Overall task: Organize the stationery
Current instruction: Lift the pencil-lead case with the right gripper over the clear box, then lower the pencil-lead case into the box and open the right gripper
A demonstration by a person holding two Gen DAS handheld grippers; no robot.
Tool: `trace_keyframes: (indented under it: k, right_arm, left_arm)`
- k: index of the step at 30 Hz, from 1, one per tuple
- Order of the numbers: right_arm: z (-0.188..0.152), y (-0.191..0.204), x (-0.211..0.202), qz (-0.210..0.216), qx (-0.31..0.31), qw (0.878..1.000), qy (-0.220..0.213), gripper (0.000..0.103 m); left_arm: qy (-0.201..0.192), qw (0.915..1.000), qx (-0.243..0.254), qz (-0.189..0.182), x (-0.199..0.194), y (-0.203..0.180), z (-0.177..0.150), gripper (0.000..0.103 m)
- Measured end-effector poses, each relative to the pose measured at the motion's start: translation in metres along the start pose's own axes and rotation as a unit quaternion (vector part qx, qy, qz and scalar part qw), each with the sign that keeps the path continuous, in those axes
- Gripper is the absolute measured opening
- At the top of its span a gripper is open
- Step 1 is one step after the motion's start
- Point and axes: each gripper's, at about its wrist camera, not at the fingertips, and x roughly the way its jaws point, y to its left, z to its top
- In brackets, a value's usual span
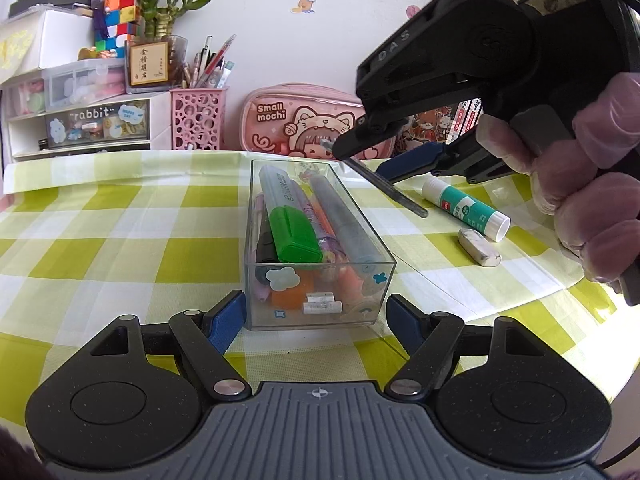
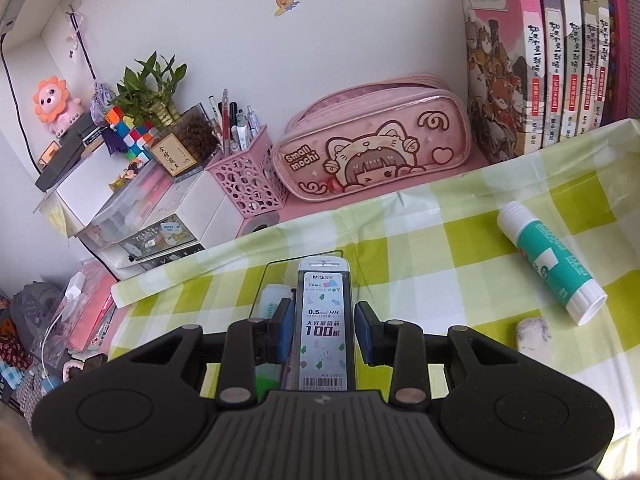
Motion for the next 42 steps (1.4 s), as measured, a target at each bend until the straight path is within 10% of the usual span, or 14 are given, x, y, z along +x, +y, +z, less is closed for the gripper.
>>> trace_keyframes:
  k: [26,42]
  right_arm:
    - [0.006,0.017,0.019,-0.024,0.005,1.0,0.011,0.041]
    - [-0.01,-0.031,-0.026,-0.065,0.002,0.997,-0.035,0.062]
  left_arm:
    - [0.0,1.0,0.0,0.0,0.0,0.0,0.0,0.075]
    - [0.001,1.0,-0.002,0.001,0.001,-0.001,0.001,0.073]
